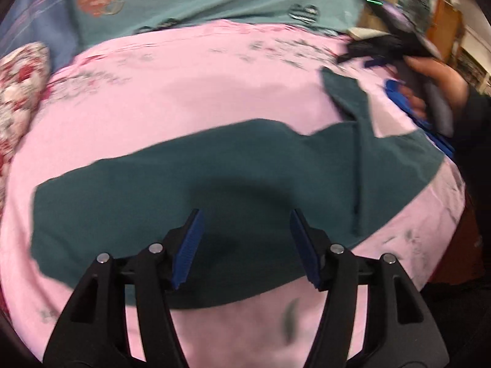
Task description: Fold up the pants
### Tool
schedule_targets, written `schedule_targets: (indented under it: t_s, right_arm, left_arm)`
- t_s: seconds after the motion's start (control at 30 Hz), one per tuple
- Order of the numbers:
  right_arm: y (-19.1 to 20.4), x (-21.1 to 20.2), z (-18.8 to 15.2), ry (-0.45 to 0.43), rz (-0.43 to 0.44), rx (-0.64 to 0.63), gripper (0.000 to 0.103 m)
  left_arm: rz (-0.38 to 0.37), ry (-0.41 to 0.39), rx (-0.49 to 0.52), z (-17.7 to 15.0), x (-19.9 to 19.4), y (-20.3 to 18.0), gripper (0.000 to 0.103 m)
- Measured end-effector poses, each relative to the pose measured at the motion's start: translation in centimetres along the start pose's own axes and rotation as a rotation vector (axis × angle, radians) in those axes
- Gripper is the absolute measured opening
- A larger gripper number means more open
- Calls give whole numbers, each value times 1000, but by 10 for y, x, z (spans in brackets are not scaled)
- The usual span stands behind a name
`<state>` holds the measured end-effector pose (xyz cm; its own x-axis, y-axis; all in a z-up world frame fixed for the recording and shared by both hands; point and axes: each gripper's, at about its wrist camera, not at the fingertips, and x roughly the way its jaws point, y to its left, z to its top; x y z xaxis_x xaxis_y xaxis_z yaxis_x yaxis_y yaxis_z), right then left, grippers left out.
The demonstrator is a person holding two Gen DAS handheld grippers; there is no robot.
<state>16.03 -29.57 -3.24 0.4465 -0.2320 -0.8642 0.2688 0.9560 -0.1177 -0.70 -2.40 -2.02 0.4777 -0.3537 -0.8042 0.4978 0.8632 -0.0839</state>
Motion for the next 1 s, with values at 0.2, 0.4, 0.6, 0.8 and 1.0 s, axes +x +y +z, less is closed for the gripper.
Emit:
schedule_targets:
  t_s: [0.2,0.4,0.6,0.8,1.0]
  right_arm:
    - [-17,35,-9,108,22,0,0]
    - [-120,-83,-71,-137,219,207,0]
    - [-210,-136,-191,-239,212,409,0]
    - [-224,-78,-262,-136,259,542,0]
    - [-230,-104,-261,-216,304,566,0]
  left_arm:
    - [-73,82,78,-5,30,-32,61]
    - [-94,67,82,-2,31,-31,69]
    - [-99,56,86,0,39,-37,74]
    - [-78,65,85,2,41,-44,76]
    - [-68,72,83,0,37,-46,76]
